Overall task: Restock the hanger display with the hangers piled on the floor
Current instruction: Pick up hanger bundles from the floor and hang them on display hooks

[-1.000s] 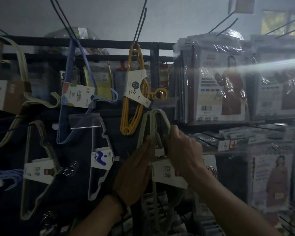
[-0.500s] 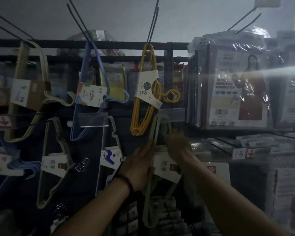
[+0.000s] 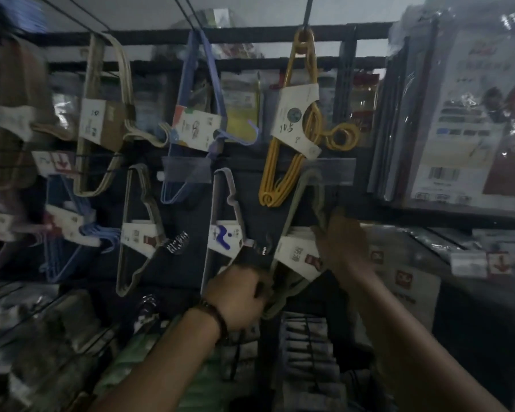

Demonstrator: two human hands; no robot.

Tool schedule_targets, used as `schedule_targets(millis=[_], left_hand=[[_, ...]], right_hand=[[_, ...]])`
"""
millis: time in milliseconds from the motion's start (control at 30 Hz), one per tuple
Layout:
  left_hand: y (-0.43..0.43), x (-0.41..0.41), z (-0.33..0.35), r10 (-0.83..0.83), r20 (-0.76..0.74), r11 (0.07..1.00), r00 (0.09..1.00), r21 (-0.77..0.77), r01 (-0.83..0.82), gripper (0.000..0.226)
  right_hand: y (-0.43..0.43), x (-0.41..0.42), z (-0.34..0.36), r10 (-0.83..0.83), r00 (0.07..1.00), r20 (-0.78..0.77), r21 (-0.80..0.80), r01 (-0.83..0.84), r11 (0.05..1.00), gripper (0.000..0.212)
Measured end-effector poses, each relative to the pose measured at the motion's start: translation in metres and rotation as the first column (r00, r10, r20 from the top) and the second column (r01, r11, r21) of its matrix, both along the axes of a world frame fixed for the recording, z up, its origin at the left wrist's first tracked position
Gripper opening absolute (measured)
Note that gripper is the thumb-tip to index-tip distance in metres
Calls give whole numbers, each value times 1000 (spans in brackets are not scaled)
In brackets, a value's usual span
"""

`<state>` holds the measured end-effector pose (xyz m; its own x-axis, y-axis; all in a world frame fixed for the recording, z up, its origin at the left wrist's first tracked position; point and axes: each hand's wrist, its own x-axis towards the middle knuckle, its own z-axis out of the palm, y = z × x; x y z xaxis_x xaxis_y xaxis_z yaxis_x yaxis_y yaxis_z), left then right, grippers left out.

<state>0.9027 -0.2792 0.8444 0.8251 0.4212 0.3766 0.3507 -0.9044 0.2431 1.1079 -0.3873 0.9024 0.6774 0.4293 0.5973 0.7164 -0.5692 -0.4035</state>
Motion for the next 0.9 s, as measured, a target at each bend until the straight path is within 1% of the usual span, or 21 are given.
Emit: schedule_targets(millis=[67,133,200,267,300,367,433,467,533,567,633,667,733,800,900], left_hand=[[-3,-31,-10,43,24,999,999,-23,-42,28],[-1,-71,-24,93,24,995,995,-46,-92,22],[2,-122,-45,149,-36,981,988,-122,-152,13],[5,-181,-71,203,-105,954,974,-203,-220,15],[5,-214,-85,234,-129,936,964,-238,-259,16],[3,-283,-117,283,-193,892,940,-306,-331,23],[-2,-354,-155,327,-274,837,904,-360,-412,36],[-6,-391,-176,361,-311,802,879,-377,-463,34],[-12,-468,-222,439,-383,726,813,-383,-572,29],[-16,-505,-243,457,-428,674,780,-406,-618,29],[-33,-572,-277,454,-509,560,732,-475,-678,29],[-43,-602,-291,452,-538,501,712,-507,-701,30],[-62,-653,-313,472,-586,378,658,-540,-752,31],[-75,-696,-329,480,-640,273,600,-541,-795,34],[-81,-749,-344,514,-679,146,524,-533,-834,34]], right_hand=[[-9,-29,-11,-2,999,32,30,1,1000,47],[-14,-69,-25,80,996,45,43,-82,996,39],[-11,-116,-48,221,975,35,-21,-221,975,21],[3,-166,-79,362,932,-21,-126,-361,924,25],[13,-195,-97,429,901,-72,-177,-434,883,26],[31,-260,-132,561,807,-185,-291,-590,753,21],[49,-329,-172,635,702,-323,-361,-712,603,19],[57,-364,-195,656,648,-386,-385,-760,524,20],[68,-437,-241,667,554,-499,-419,-827,374,22],[70,-475,-263,662,516,-544,-430,-848,308,22],[73,-548,-306,644,430,-633,-421,-889,181,23],[75,-582,-327,631,396,-667,-411,-902,131,24],[80,-641,-362,603,351,-717,-415,-909,36,28],[88,-687,-386,569,315,-760,-417,-907,-54,28],[110,-738,-406,532,289,-796,-433,-886,-167,31]])
